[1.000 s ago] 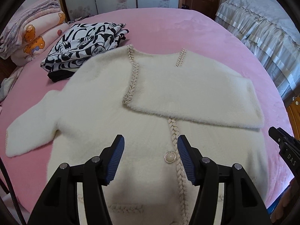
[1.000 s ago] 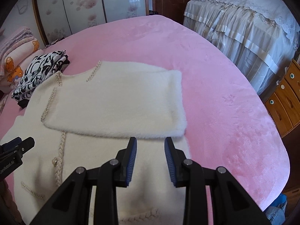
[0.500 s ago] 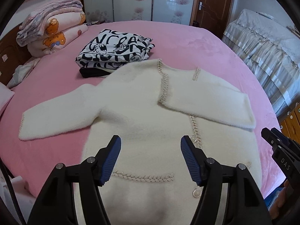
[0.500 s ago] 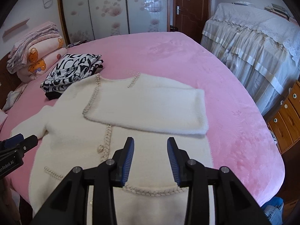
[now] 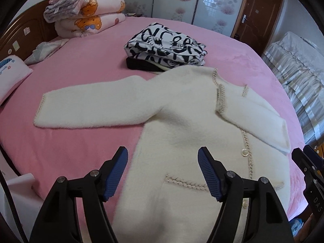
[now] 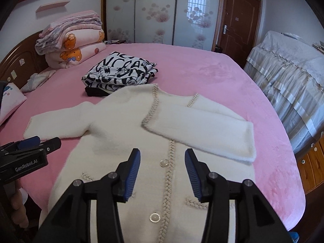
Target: Fold large clothes
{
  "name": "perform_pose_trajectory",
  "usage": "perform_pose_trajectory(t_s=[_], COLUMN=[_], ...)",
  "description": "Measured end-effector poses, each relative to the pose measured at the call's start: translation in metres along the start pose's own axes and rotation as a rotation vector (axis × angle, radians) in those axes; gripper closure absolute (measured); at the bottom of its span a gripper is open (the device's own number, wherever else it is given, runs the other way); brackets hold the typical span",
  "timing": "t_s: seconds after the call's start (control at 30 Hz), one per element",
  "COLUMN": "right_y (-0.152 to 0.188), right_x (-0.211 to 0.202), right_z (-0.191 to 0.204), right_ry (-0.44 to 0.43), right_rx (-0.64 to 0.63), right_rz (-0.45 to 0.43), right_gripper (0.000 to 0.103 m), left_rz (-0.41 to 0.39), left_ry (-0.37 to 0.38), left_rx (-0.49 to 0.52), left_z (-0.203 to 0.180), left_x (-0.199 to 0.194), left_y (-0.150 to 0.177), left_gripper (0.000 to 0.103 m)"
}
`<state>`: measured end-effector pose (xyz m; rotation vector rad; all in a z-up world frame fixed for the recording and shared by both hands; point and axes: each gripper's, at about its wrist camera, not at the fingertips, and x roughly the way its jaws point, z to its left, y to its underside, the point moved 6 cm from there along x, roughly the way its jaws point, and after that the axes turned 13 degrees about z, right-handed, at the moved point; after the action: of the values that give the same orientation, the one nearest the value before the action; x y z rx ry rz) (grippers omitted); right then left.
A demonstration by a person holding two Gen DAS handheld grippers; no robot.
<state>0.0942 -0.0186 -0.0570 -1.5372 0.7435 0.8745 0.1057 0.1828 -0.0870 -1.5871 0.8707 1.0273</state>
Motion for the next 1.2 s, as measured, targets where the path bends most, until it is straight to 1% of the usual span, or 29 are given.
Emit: perform_pose_trajectory(t_s=[0.1, 0.17, 0.23, 0.33, 0.43, 0.6, 0.7, 0.77, 0.83, 0.97, 1.1, 1.13, 1.17, 1.2], right_y=[-0.004, -0.007, -0.011, -0.018, -0.025, -0.035, -0.039, -0.04, -0.041, -0.041, -0.037, -0.036, -0.034, -0.033], right_x=[0.009, 0.018, 0.028, 0.042, 0.058, 0.091, 0.114, 0.126, 0.138, 0.155, 0.169, 0.173, 0.176, 0.179], right_z=[0.026, 0.044, 0.061, 0.084, 0.105, 0.14, 0.16, 0.17, 0.177, 0.182, 0.175, 0.171, 0.168, 0.165], right_ry=[-0.005, -0.01, -0.014, -0.022, -0.027, -0.048, -0.058, -0.067, -0.071, -0.073, -0.067, -0.065, -0.067, -0.072], right_rx=[-0.042, -0.07, -0.095, -0.132, -0.164, -0.193, -0.212, -0.22, -0.227, -0.23, -0.218, -0.21, -0.201, -0.192], right_rz=[0.012, 0.026, 0.039, 0.051, 0.066, 0.103, 0.135, 0.155, 0.172, 0.198, 0.232, 0.243, 0.254, 0.263], right_gripper=[0.055, 0.055, 0.055, 0.055, 0.055, 0.055, 0.055, 0.055, 0.055, 0.055, 0.055, 0.055, 0.055, 0.055], left_rz=[0.025, 0.039, 0.048, 0.065, 0.083, 0.096, 0.096, 0.083, 0.06, 0.002, -0.046, -0.048, -0.053, -0.051], left_ry=[-0.004, 0.009, 0.029, 0.029, 0.027, 0.07, 0.152, 0.21, 0.231, 0.234, 0.25, 0.246, 0.217, 0.172], left_rx=[-0.063, -0.107, -0.157, -0.225, -0.306, -0.469, -0.57, -0.63, -0.671, -0.747, -0.857, -0.879, -0.902, -0.909], left_z=[0.029, 0.048, 0.072, 0.105, 0.147, 0.216, 0.247, 0.264, 0.278, 0.304, 0.329, 0.332, 0.335, 0.337], left_x=[0.014, 0.022, 0.033, 0.049, 0.07, 0.101, 0.117, 0.127, 0.133, 0.146, 0.155, 0.155, 0.155, 0.155], left_y=[-0.004, -0.007, -0.011, -0.014, -0.016, -0.02, -0.026, -0.033, -0.039, -0.056, -0.071, -0.073, -0.076, -0.08], left_gripper=[0.033, 0.033, 0.033, 0.033, 0.033, 0.033, 0.033, 0.033, 0.033, 0.033, 0.033, 0.037, 0.055, 0.067])
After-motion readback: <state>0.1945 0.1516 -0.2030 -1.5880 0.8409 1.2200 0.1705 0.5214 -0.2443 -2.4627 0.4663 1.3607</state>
